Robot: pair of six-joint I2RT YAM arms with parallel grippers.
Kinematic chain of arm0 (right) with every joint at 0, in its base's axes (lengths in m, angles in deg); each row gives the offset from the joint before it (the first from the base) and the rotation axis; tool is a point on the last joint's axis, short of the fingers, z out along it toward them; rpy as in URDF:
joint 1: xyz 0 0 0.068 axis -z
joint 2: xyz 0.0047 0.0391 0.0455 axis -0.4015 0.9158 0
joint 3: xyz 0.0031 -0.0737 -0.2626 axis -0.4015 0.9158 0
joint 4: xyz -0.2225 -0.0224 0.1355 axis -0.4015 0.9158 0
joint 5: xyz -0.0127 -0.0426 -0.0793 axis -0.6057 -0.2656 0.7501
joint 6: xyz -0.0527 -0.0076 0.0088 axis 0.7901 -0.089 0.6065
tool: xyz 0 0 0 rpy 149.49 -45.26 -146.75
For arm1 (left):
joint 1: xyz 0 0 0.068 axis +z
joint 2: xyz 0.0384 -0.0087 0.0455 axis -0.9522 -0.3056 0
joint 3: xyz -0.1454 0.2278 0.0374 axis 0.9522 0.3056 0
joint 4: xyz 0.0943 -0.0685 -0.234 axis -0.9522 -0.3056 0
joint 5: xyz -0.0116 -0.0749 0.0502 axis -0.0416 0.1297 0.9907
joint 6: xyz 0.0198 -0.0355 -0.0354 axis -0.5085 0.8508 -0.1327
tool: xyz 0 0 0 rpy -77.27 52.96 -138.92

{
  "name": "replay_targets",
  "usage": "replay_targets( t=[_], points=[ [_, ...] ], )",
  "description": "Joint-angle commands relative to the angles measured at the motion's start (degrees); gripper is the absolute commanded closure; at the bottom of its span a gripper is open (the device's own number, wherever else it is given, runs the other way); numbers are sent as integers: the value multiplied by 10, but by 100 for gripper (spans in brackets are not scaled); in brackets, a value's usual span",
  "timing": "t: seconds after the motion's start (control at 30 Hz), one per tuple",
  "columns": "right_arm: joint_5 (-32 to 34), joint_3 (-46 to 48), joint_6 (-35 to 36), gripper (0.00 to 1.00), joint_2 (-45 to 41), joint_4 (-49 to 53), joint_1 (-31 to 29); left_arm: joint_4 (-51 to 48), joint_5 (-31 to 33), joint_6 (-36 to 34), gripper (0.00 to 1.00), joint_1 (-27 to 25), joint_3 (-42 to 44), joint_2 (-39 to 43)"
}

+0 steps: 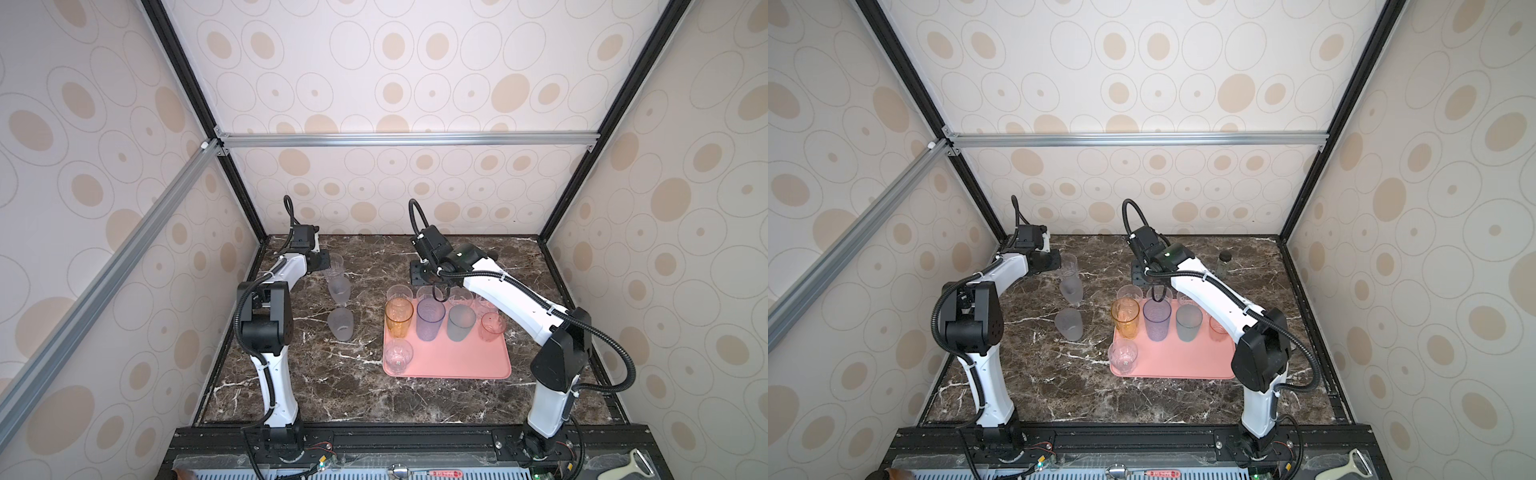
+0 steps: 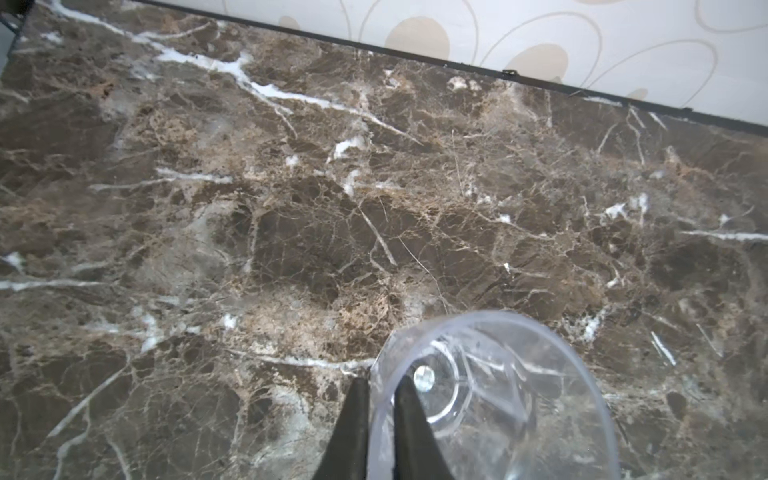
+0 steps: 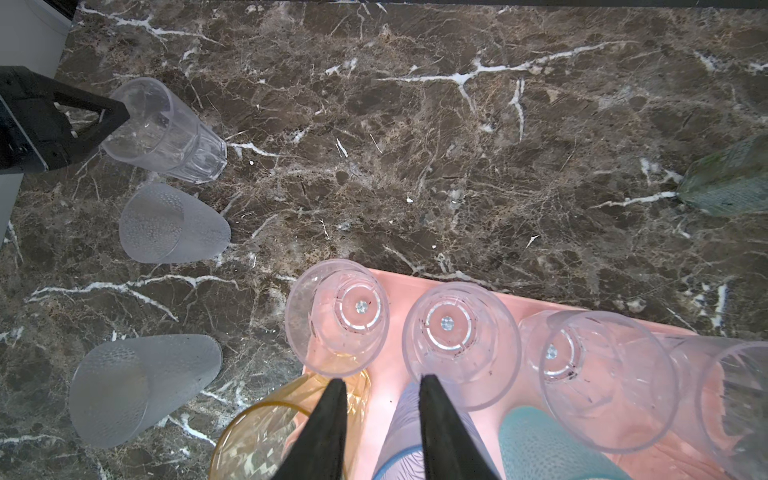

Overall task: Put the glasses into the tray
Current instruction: 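Grasp the next clear glass with the left gripper and lift it, then swing the clear glass toward the tray while the right gripper reaches for it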

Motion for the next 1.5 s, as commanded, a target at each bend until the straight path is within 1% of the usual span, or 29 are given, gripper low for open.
replay_targets(
  t=[0.0, 0.23, 0.43, 0.67, 0.83, 1.0, 1.1, 1.23, 1.37, 1.47],
  points=[
    [7, 0, -1, 68, 1, 4, 4, -16, 10, -14, 89, -2, -25, 2],
    [2, 6, -4, 67, -2, 2, 3, -14, 1, -13, 89, -3, -14, -9],
    [7, 9, -2, 67, -4, 2, 4, -18, -8, -16, 100, -4, -19, -10],
    [5, 3, -3, 68, -2, 1, 3, -27, 3, -21, 100, -4, -37, 39],
    [-6, -6, -6, 68, 1, -1, 3, -11, 10, 11, 100, -12, -25, 98],
    [-7, -20, -7, 68, 7, 2, 3, 41, 29, 50, 100, -50, 22, 172],
    [-8, -45, -10, 68, 10, 9, -3, 69, 47, 75, 100, -83, 53, 212],
    [35, -75, -9, 66, 2, 8, -22, 98, 69, 115, 100, -150, 94, 257],
    [77, -83, -4, 63, -14, -11, -37, 140, 83, 180, 100, -211, 143, 302],
    [102, -92, 5, 62, -22, -20, -47, 147, 104, 191, 100, -250, 151, 318]
  ],
)
